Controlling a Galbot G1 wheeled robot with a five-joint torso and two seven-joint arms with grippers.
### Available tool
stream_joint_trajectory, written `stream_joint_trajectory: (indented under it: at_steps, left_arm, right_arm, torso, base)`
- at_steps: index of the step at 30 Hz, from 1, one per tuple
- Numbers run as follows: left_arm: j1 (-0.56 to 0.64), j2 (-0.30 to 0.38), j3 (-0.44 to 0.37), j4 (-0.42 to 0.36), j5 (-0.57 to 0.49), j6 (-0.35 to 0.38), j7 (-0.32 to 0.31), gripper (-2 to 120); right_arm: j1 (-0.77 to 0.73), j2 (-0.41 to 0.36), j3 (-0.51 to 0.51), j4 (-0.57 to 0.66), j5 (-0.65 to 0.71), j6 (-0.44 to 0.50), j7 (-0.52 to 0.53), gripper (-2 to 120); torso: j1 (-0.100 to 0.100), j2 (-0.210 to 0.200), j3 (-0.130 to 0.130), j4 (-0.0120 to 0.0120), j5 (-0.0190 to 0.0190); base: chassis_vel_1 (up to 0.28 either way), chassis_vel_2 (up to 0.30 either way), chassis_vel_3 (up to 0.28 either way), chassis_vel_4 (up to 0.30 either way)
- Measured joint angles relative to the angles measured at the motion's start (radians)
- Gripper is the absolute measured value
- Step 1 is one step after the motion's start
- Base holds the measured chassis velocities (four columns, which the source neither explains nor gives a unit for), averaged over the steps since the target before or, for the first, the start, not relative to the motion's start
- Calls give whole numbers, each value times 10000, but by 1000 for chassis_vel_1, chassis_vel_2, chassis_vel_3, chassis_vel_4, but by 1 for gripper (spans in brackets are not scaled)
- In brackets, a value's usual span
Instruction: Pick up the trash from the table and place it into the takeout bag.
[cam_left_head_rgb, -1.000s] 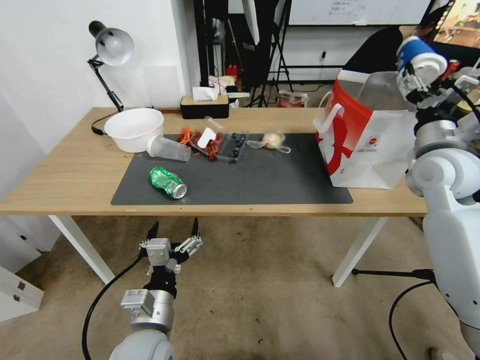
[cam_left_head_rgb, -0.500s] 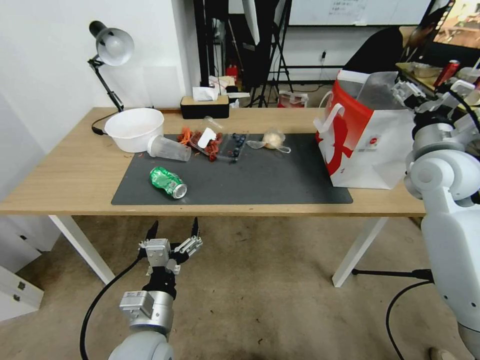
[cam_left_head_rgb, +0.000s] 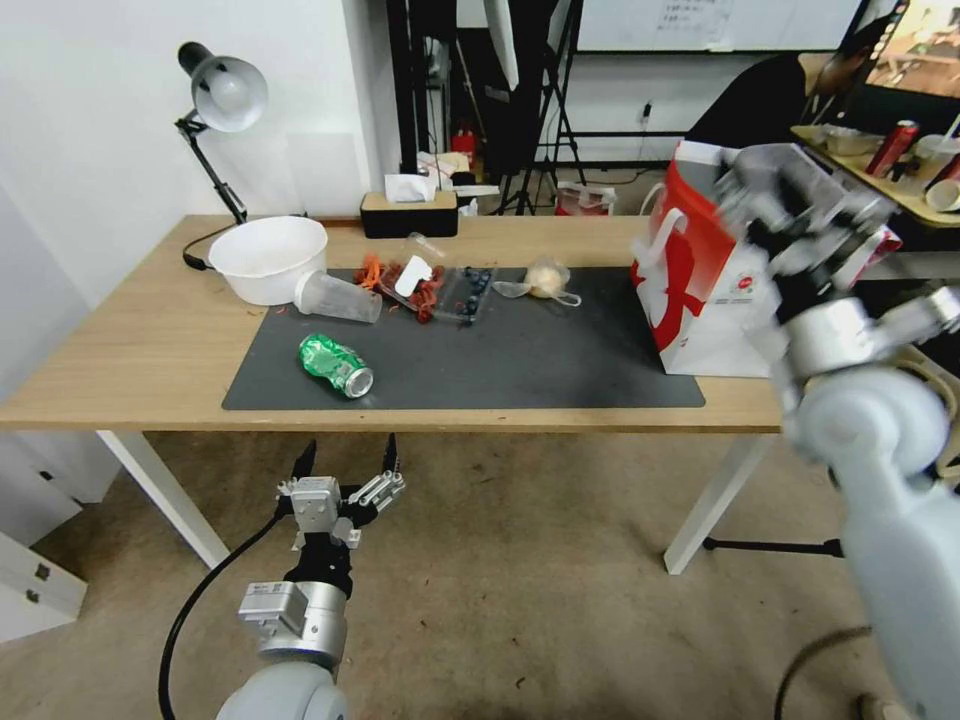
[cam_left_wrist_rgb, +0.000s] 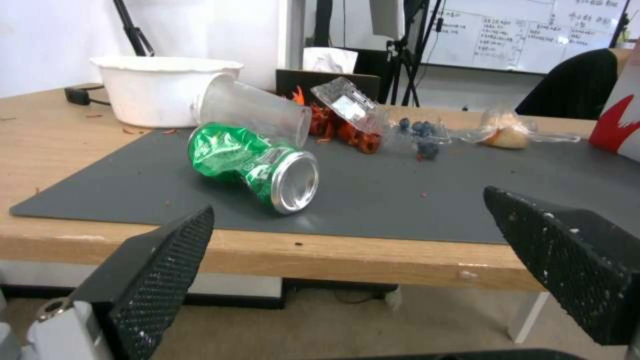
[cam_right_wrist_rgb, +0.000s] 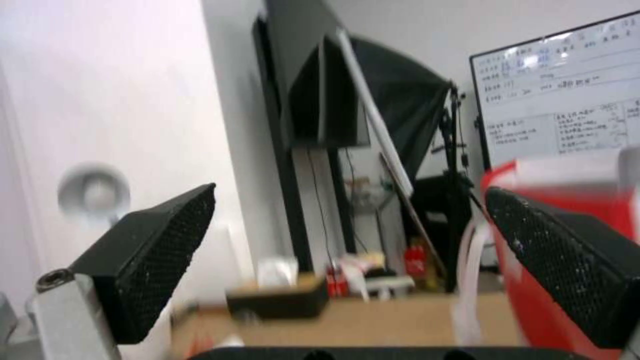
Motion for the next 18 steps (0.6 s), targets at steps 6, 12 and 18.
stream_joint_trajectory:
  at_steps: [6, 12, 18]
  left_arm:
    - [-38, -7, 5, 67, -5, -38, 1, 100]
    - [-77, 15, -12, 111, -29, -73, 0, 100]
    - [-107, 60, -22, 156, -68, -80, -8, 100]
  right_arm:
    - [-1754, 582, -368, 316, -2692, 322, 198, 100]
    - [-3091, 942, -600, 394, -4326, 1023, 780, 100]
    - [-4098, 1330, -824, 28, -4899, 1864, 1359, 100]
  torso:
    - [0, 0, 0, -2, 1]
    - [-1, 0, 0, -2, 0]
    - [0, -1, 0, -1, 0]
  base:
    - [0, 0, 0, 0]
    - [0, 0, 0, 0]
    - [0, 0, 0, 0]
